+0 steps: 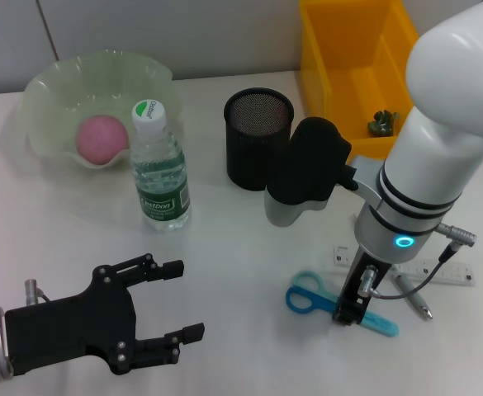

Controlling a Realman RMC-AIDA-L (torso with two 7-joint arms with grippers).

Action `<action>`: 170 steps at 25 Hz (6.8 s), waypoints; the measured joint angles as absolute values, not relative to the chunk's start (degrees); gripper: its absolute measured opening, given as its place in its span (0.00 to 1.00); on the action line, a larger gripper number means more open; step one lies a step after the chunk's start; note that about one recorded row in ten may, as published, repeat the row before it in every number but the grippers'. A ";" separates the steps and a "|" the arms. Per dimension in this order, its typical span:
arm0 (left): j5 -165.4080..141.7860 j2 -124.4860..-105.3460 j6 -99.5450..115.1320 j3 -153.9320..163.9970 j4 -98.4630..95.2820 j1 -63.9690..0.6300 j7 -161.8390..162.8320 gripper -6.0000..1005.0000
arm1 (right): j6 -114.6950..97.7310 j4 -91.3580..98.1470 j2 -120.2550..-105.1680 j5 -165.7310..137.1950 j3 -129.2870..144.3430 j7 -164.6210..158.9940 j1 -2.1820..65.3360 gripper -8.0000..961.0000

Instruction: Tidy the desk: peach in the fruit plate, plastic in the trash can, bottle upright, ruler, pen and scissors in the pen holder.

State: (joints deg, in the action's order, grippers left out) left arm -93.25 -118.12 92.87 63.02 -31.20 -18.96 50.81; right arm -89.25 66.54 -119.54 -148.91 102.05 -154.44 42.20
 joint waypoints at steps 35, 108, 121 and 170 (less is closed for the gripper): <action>-93.10 -118.10 94.04 62.58 -31.30 -18.96 50.65 0.79 | -64.54 90.83 -119.54 -148.11 86.19 -147.18 26.88 0.24; -93.16 -117.95 94.45 62.49 -31.35 -18.43 51.06 0.79 | -54.18 87.52 -119.08 -111.01 81.48 -123.69 14.30 0.86; -93.18 -117.95 94.49 62.93 -31.29 -18.90 51.30 0.79 | -90.03 98.78 -118.96 -135.18 73.97 -140.14 23.20 0.86; -93.25 -118.12 93.25 62.49 -31.20 -19.08 51.86 0.79 | -83.68 73.24 -119.34 -147.31 81.86 -120.22 31.09 0.86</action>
